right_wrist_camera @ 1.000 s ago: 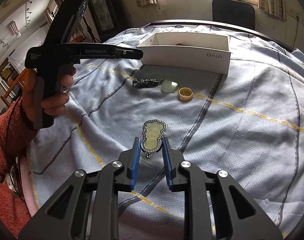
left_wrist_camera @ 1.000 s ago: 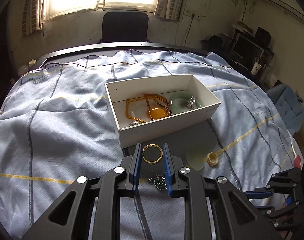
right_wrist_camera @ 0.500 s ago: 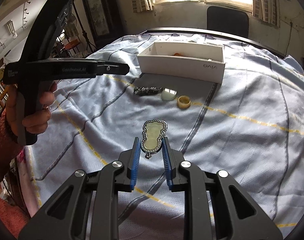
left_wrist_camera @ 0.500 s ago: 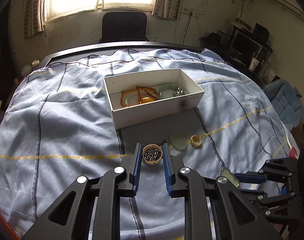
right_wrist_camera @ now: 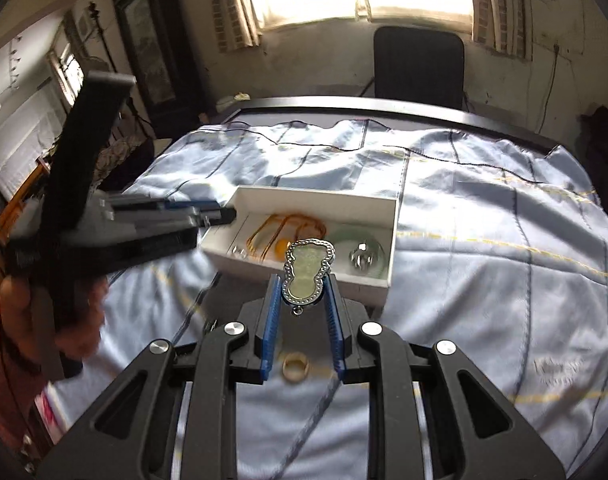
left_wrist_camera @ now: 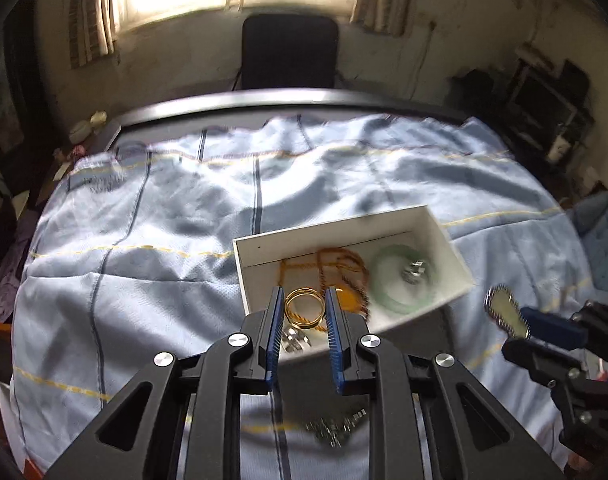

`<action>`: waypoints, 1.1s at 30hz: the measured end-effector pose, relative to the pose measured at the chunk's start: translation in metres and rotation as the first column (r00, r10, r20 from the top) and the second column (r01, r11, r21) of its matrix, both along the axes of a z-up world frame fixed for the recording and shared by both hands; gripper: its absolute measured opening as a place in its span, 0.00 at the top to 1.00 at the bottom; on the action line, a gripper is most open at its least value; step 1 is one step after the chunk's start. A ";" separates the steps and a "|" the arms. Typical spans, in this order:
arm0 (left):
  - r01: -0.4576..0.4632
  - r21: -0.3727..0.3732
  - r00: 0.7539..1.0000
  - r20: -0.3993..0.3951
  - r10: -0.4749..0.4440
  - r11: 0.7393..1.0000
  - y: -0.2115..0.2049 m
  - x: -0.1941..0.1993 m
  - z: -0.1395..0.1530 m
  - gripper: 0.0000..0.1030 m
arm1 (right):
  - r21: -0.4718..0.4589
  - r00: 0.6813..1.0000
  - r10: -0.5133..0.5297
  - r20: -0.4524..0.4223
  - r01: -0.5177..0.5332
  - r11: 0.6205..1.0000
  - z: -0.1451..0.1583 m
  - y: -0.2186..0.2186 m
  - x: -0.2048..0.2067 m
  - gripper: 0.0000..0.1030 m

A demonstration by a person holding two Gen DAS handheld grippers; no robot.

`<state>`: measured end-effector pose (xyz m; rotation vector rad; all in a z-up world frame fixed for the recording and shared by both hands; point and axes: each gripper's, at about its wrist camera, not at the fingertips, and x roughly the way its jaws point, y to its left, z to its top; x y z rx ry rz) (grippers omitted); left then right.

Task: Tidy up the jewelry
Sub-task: 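Drop the gold ring into the box with the left tool while the right tool drops the pendant in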

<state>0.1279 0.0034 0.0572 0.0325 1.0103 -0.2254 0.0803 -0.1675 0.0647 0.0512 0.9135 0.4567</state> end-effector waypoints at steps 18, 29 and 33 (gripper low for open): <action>0.022 0.020 0.999 0.028 -0.023 1.000 0.009 -0.001 -0.016 0.53 | 0.069 0.999 0.019 -0.038 -0.016 0.997 -0.023 -0.013 -0.001 0.78; 0.054 -0.060 0.992 0.121 -0.047 0.997 0.043 -0.102 -0.019 0.52 | 0.091 0.989 0.126 -0.083 -0.118 0.989 -0.066 -0.016 -0.077 0.75; 0.050 -0.036 0.988 0.151 -0.044 0.998 0.045 -0.106 -0.032 0.52 | 0.095 0.988 0.124 -0.094 -0.115 0.989 -0.071 -0.015 -0.075 0.73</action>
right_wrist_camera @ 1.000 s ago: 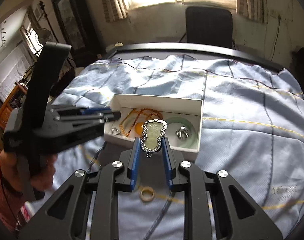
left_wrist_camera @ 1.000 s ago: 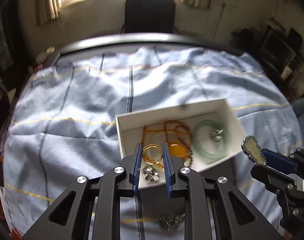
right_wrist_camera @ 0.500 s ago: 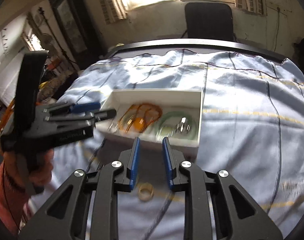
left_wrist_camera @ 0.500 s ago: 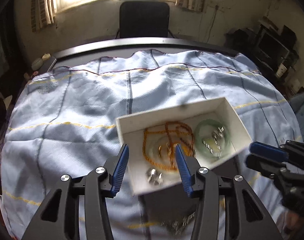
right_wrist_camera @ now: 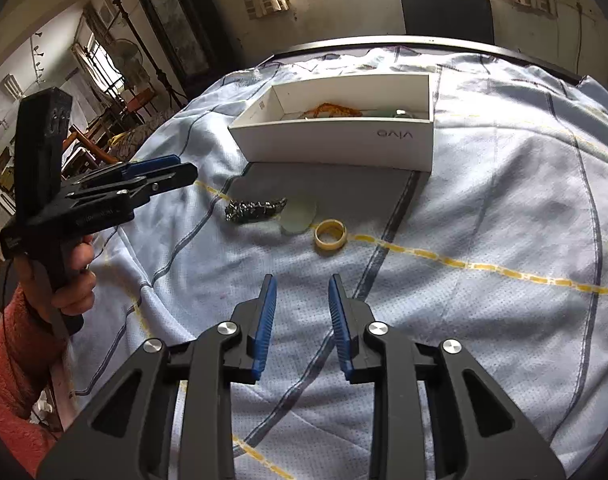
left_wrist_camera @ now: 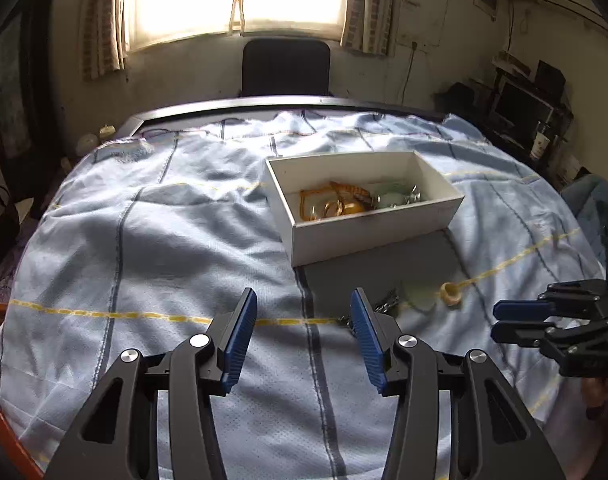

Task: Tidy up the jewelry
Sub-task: 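Drop the gold ring into the box with the left tool while the right tool drops the pendant in, then move the right tool to the yellow ring and close around it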

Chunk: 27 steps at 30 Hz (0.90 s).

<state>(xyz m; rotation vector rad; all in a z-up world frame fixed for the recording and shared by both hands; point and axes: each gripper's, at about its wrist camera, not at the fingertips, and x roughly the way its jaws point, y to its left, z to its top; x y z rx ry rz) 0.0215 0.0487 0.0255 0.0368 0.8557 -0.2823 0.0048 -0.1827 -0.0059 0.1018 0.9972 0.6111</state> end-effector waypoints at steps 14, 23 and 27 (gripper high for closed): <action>0.014 0.028 1.000 -0.019 -0.014 1.000 0.000 0.003 -0.016 0.51 | -0.087 0.998 0.001 0.061 0.004 0.996 -0.005 0.008 0.000 0.69; 0.009 0.022 1.000 -0.030 -0.008 1.000 0.001 0.004 -0.017 0.51 | -0.186 0.994 0.029 0.104 -0.009 0.983 -0.001 0.027 0.017 0.62; 0.002 0.013 1.000 -0.026 -0.002 1.000 0.004 0.004 -0.015 0.51 | -0.230 0.991 0.045 0.128 -0.014 0.973 -0.006 0.036 0.024 0.62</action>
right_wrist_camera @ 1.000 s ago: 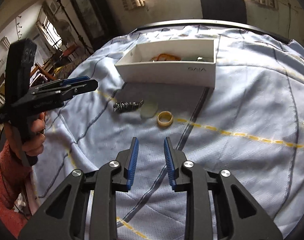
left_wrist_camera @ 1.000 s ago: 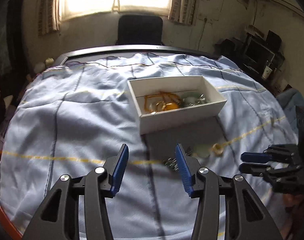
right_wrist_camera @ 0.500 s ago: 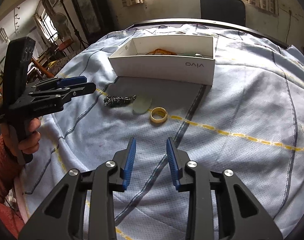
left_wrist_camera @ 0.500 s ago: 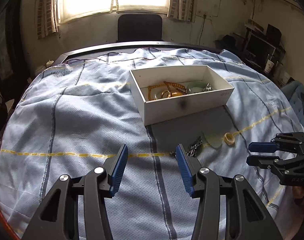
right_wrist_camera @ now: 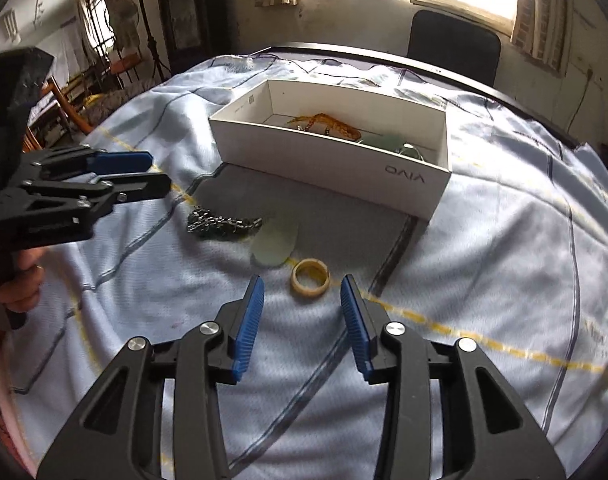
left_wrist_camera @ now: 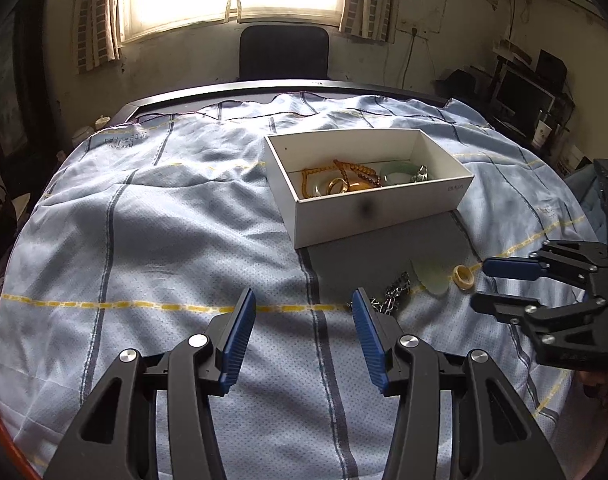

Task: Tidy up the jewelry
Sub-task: 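Move the right tool to the yellow ring and close around it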

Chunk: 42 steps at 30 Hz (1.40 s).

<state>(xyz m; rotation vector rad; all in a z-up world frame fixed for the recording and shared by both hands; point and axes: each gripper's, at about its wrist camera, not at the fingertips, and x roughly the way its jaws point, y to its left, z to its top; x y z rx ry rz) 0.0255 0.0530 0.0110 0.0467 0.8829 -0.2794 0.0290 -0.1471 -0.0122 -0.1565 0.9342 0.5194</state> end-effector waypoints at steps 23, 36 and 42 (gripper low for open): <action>-0.015 -0.009 1.000 -0.025 0.015 1.000 0.004 0.005 -0.004 0.49 | -0.043 0.999 0.029 0.036 -0.027 0.999 -0.008 0.009 0.002 0.79; 0.008 -0.020 1.000 -0.019 -0.008 1.000 0.002 0.002 -0.002 0.41 | 0.039 0.999 0.009 -0.034 -0.007 0.999 0.004 -0.004 -0.050 0.79; 0.142 0.045 0.989 0.032 -0.144 0.989 -0.025 -0.014 -0.002 0.23 | 0.114 0.997 0.043 -0.064 -0.035 0.993 0.001 -0.005 -0.068 0.79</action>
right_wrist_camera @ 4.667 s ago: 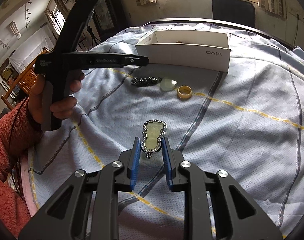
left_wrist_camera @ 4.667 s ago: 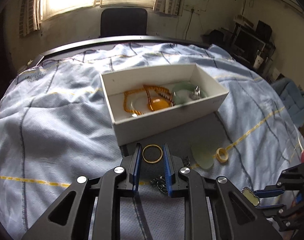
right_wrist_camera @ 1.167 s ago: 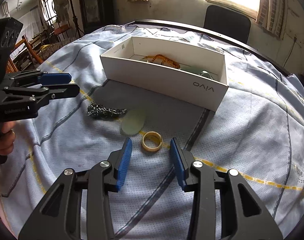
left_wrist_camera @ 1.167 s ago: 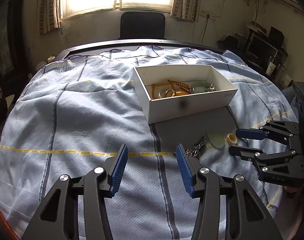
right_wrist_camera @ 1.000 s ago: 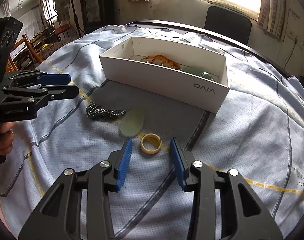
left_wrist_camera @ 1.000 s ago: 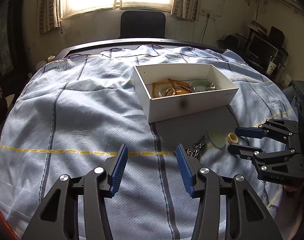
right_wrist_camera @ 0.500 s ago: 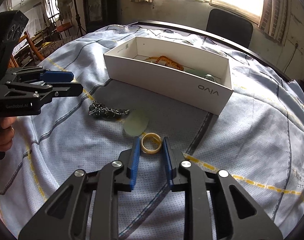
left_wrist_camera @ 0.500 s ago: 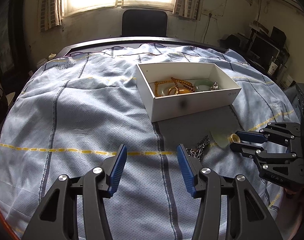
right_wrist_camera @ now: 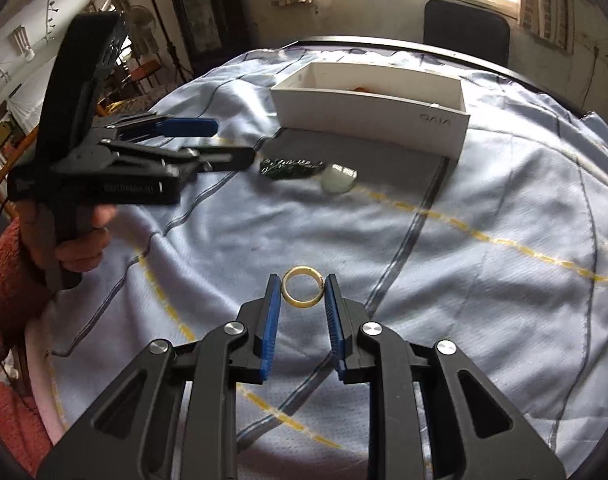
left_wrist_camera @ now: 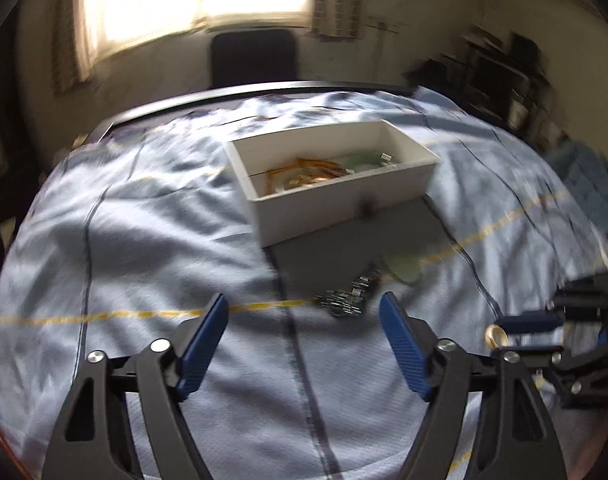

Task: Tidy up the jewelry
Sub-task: 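Move the right tool to the yellow ring and close around it, then grasp the silver chain with the left tool while the right tool holds the yellow ring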

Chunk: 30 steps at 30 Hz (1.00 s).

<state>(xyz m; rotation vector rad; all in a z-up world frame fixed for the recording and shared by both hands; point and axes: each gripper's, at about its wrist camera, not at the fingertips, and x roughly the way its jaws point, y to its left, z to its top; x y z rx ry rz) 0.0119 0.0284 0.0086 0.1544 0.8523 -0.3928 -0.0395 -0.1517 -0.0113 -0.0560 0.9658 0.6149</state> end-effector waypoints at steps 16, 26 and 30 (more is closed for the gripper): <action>0.226 0.061 0.974 -0.050 -0.223 0.972 -0.041 0.014 -0.018 0.54 | 0.035 0.998 0.013 -0.055 -0.011 0.999 -0.007 -0.010 0.005 0.78; 0.219 0.182 0.973 0.028 -0.228 0.959 -0.045 0.005 -0.025 0.81 | 0.037 0.998 0.013 -0.054 -0.011 0.999 -0.007 -0.010 0.005 0.78; 0.226 0.158 0.974 -0.006 -0.228 0.961 -0.043 0.006 -0.024 0.92 | 0.043 0.998 0.010 -0.058 -0.007 0.999 -0.006 -0.012 0.005 0.78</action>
